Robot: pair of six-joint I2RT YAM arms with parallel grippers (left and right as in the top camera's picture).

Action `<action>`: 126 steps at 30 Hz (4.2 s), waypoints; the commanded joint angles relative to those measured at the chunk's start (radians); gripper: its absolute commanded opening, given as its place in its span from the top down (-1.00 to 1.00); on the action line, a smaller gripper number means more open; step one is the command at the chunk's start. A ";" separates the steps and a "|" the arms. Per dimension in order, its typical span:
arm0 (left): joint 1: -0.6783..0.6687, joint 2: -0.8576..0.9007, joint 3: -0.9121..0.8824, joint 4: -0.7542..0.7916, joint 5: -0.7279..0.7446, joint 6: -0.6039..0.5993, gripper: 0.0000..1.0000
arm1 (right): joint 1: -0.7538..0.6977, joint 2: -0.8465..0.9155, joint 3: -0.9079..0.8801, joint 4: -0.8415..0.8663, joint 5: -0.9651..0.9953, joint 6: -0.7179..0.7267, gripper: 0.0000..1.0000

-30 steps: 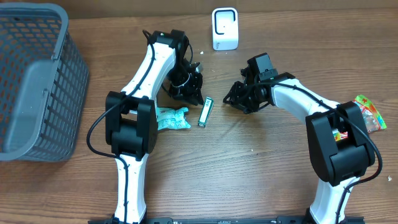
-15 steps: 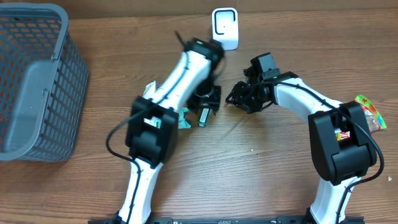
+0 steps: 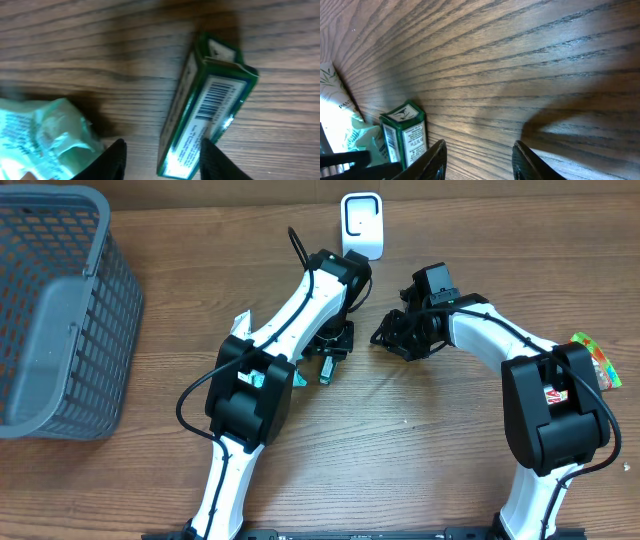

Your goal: Scan the item barcode

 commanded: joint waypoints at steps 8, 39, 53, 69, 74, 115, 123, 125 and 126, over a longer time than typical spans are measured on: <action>-0.004 0.008 -0.103 0.053 0.081 0.036 0.78 | 0.002 0.005 0.021 0.003 0.025 -0.011 0.13; 0.063 0.008 -0.089 0.064 0.519 0.349 0.73 | 0.003 0.005 0.021 0.006 0.035 -0.011 0.11; 0.192 0.008 -0.091 0.086 1.155 0.738 0.51 | 0.002 0.004 0.021 -0.009 0.019 -0.031 0.10; 0.224 0.009 -0.148 0.291 0.750 0.315 0.43 | -0.047 0.004 0.042 -0.115 -0.021 -0.061 0.04; 0.247 0.009 -0.148 0.293 0.603 0.153 0.55 | 0.003 0.004 0.042 -0.119 -0.021 -0.056 0.05; 0.396 0.008 0.105 0.146 0.252 0.075 -1.00 | 0.330 -0.084 0.183 -0.140 0.360 -0.387 -0.09; 0.397 0.008 0.105 0.175 0.157 0.076 -1.00 | 0.319 -0.082 0.156 -0.125 0.321 -0.449 -0.08; 0.397 0.008 0.105 0.216 0.052 0.076 -0.99 | 0.325 -0.079 0.139 -0.109 0.322 -0.470 -0.08; 0.397 0.008 0.105 0.233 0.008 0.076 -1.00 | 0.327 -0.074 0.132 -0.103 0.322 -0.475 -0.08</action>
